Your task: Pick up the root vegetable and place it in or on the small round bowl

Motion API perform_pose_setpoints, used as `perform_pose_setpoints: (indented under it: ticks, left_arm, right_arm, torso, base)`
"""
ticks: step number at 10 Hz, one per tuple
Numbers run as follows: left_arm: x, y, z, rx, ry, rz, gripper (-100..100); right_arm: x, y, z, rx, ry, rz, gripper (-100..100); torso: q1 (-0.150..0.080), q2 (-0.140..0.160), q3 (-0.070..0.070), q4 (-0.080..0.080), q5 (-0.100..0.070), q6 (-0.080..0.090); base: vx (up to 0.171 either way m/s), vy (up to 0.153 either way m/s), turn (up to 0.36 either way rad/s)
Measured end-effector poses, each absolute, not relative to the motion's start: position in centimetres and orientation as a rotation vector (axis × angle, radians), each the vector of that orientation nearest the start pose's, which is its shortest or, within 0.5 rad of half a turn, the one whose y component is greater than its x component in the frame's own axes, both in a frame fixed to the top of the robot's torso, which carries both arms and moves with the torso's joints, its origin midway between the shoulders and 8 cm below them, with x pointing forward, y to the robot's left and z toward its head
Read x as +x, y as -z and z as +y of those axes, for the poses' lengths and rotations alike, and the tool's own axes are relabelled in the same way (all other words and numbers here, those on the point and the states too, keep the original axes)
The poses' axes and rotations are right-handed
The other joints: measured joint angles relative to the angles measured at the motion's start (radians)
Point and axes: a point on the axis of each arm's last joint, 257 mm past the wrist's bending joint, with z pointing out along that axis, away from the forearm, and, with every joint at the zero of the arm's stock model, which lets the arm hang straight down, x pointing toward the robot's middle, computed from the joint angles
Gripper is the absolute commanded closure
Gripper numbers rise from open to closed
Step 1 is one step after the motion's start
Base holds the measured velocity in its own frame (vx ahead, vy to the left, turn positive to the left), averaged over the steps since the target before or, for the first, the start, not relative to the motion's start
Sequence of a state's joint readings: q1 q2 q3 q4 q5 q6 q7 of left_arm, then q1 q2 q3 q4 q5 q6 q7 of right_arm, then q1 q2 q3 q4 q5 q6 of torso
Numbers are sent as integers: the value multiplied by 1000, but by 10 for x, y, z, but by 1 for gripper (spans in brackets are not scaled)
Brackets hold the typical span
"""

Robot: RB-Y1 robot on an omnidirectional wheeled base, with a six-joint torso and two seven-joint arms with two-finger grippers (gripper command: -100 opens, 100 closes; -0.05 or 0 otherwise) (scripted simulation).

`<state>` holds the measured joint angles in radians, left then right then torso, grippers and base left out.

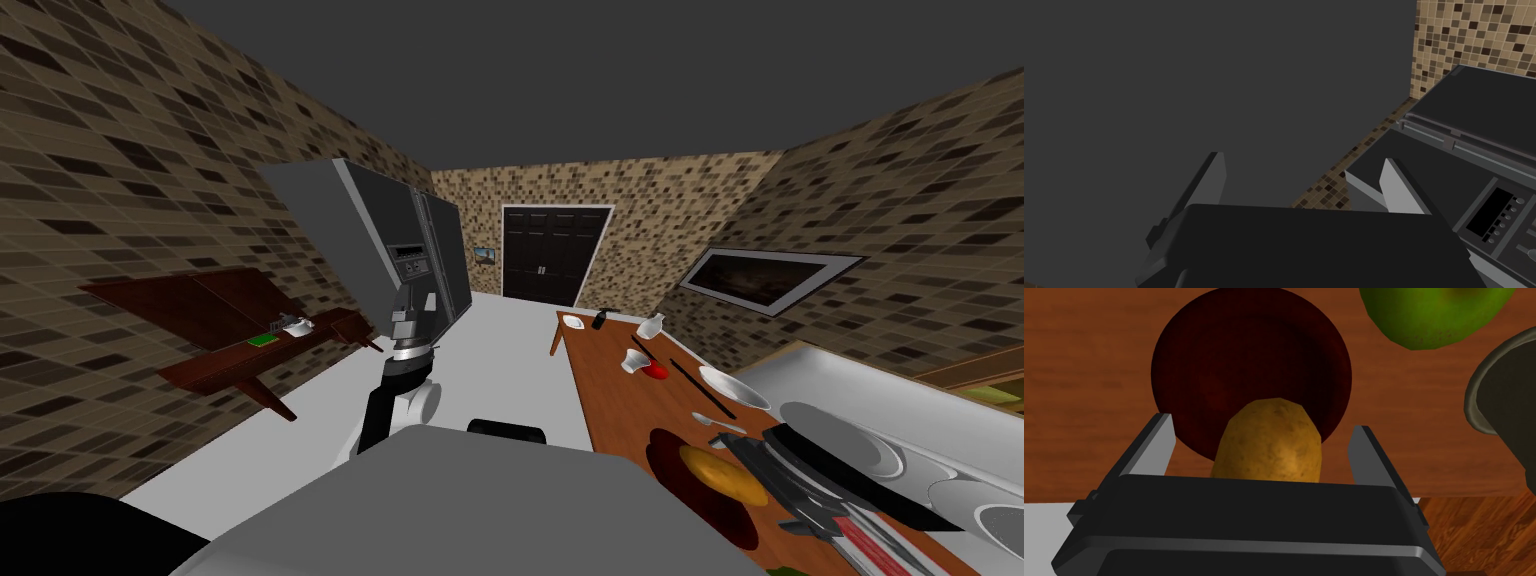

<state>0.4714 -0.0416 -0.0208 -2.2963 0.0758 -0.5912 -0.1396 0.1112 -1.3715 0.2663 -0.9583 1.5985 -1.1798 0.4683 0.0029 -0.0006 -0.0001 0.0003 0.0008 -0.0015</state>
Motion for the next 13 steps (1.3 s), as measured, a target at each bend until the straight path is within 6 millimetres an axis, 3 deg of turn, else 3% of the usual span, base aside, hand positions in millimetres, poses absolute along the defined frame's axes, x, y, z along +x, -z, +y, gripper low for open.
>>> perform_pose_setpoints:
  ticks: [1,2,3,9,10,13]
  left_arm:
    - [324,-56,281,-587,1270,467,0]
    - [324,-56,281,-587,1270,467,0]
    - [324,-56,281,-587,1270,467,0]
    - [324,-56,281,-587,1270,467,0]
    - [324,-56,281,-587,1270,467,0]
    - [324,-56,281,-587,1270,467,0]
  right_arm:
    - [166,343,-667,-2103,-13,2435,-100]
    - [166,343,-667,-2103,-13,2435,0]
    - [166,343,-667,-2103,-13,2435,-100]
    - [186,295,-669,-2128,-13,2408,-100]
    - [186,294,-669,-2129,-15,2408,0]
    - [186,294,-669,-2129,-15,2408,0]
  torso:
    - [0,0,0,0,0,0]
    - [0,0,0,0,0,0]
    - [0,0,0,0,0,0]
    - [1,0,0,0,0,0]
    - [0,0,0,0,0,0]
    - [0,0,0,0,0,0]
  base:
    - [0,0,0]
    - [0,0,0]
    - [-5,6,-59]
    - [-9,9,-34]
    - [0,0,0]
    - [0,0,0]
